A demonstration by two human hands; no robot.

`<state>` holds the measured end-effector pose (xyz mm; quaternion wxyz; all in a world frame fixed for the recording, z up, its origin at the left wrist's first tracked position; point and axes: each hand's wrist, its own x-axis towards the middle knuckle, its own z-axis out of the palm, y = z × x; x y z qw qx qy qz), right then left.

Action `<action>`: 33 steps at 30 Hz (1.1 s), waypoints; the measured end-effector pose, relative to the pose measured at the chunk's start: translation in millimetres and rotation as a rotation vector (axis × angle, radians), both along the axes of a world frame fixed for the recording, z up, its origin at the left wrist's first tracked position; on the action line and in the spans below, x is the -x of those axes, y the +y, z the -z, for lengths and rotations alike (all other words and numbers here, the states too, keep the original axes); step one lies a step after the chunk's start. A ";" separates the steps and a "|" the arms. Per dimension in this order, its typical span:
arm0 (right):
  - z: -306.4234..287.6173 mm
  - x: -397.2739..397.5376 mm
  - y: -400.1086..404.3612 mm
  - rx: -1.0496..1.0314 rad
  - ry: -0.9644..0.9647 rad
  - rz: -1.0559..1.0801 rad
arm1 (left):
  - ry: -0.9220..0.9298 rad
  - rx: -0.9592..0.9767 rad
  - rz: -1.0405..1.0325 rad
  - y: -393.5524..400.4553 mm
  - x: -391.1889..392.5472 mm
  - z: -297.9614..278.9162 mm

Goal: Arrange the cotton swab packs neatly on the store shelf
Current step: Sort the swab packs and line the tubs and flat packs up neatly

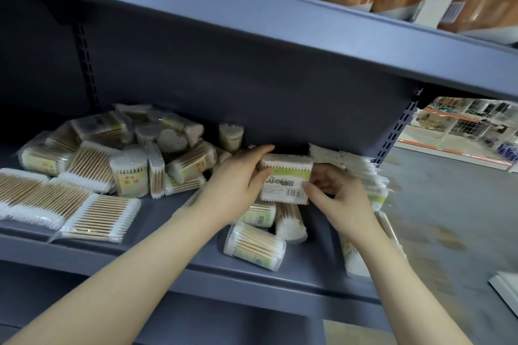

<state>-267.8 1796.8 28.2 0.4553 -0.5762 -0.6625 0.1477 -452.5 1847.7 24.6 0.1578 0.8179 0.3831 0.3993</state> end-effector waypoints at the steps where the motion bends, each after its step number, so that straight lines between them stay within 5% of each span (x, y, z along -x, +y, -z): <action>1: -0.4 0.4 -0.2 0.001 0.001 0.012 | -0.024 0.011 0.001 -0.6 -1.9 0.8; 20: 2.1 0.7 -4.1 0.046 -0.039 0.138 | -0.080 0.173 -0.032 -4.5 -12.7 -1.9; 33: -5.0 -70.7 -8.8 0.036 -0.168 0.448 | 0.146 0.080 -0.073 6.9 -79.2 -11.9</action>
